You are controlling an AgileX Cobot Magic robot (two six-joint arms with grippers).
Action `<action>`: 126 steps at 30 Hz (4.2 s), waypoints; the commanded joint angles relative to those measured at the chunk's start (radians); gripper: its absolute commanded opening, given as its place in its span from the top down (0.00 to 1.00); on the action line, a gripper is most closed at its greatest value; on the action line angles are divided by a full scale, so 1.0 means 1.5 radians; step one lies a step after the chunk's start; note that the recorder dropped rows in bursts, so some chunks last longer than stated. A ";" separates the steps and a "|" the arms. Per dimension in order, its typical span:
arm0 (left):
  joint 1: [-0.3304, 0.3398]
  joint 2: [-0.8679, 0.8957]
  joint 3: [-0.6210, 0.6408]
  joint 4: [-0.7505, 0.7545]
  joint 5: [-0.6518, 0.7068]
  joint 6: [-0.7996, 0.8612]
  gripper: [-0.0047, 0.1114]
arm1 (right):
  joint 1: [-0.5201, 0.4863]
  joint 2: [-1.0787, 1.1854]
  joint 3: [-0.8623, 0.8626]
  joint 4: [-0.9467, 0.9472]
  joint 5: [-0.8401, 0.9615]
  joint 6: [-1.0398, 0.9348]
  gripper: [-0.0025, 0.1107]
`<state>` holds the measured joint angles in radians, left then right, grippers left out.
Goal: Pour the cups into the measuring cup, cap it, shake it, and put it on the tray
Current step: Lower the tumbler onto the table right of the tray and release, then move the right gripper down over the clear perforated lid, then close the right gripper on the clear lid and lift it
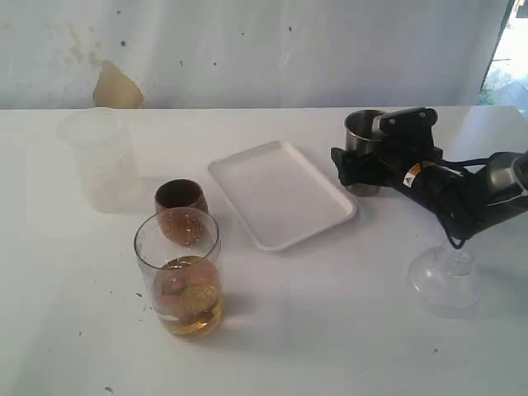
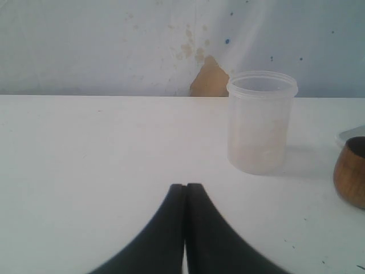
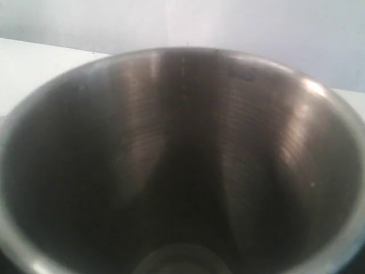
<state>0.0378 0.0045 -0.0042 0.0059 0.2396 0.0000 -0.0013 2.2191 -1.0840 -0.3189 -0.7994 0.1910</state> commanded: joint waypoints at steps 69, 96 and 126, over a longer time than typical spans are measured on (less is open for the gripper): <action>0.000 -0.003 0.003 0.001 -0.005 0.000 0.96 | -0.003 -0.442 0.127 0.300 1.024 -0.172 0.05; 0.000 -0.003 0.003 0.001 -0.005 0.000 0.96 | -0.003 -0.392 0.112 0.272 0.974 -0.172 0.33; 0.000 -0.003 0.003 0.001 -0.005 0.000 0.96 | 0.098 -0.441 -0.103 0.307 1.294 -0.118 0.98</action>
<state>0.0378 0.0045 -0.0042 0.0059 0.2396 0.0000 0.0949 1.5851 -1.1738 0.1333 1.0758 -0.0332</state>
